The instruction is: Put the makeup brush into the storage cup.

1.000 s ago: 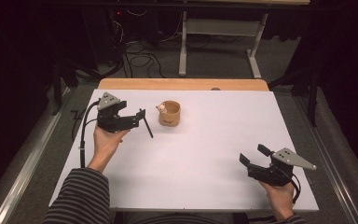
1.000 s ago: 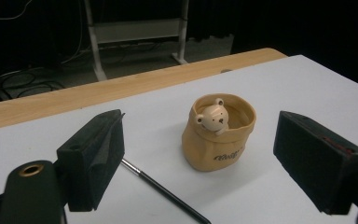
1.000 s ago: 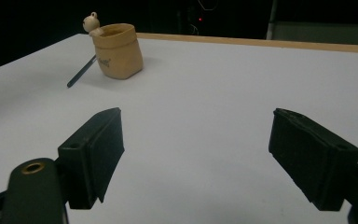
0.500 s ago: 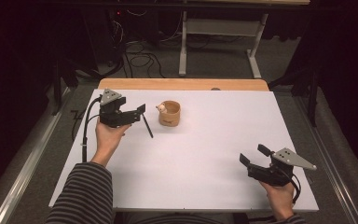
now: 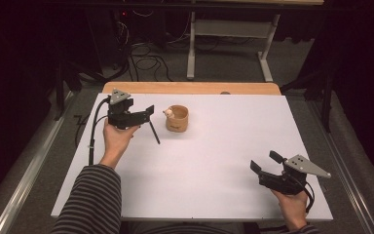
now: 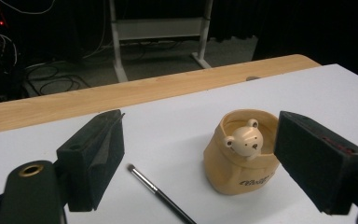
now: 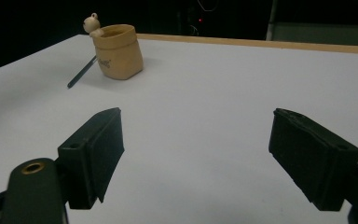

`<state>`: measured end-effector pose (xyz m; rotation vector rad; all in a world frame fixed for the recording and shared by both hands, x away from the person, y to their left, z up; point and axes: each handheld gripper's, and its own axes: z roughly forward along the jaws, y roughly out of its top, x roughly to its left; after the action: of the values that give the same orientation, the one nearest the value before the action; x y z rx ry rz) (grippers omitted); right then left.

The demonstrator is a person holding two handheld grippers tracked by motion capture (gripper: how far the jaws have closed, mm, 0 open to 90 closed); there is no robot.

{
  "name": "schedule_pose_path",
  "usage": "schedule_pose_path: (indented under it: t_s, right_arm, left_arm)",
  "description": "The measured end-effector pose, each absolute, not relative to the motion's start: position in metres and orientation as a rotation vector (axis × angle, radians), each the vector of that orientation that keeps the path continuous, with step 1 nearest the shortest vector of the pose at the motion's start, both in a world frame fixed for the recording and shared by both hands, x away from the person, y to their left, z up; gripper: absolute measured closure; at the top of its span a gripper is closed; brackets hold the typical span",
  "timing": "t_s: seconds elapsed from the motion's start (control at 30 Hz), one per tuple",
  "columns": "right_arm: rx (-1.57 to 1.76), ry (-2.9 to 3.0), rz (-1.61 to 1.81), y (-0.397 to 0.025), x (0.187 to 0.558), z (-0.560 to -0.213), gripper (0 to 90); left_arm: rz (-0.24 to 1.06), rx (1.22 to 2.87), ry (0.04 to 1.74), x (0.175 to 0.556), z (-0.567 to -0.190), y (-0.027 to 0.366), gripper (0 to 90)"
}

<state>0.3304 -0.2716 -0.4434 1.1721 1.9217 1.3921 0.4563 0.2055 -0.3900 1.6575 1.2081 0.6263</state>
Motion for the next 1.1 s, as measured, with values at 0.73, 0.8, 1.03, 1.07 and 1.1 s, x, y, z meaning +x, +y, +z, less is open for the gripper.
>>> schedule_pose_path:
  t_s: [0.73,0.8,1.03,1.07,1.1]
  right_arm:
    - [1.166,1.904,1.445,-0.272,0.329,-0.441,18.1]
    - [1.168,1.905,1.444,-0.272,0.329,-0.441,18.1]
    - [1.173,1.907,1.438,-0.272,0.330,-0.441,18.1]
    - [1.173,1.907,1.438,-0.272,0.330,-0.441,18.1]
    - [1.173,1.906,1.438,-0.272,0.330,-0.441,18.1]
  left_arm:
    - [0.584,1.711,1.253,0.466,-0.386,0.202,13.7]
    - [0.558,1.709,1.268,0.468,-0.387,0.203,12.5]
    - [0.529,1.760,1.318,0.473,-0.387,0.204,15.5]
    - [0.522,1.771,1.322,0.474,-0.387,0.204,15.5]
    - [0.516,1.781,1.330,0.475,-0.386,0.203,15.7]
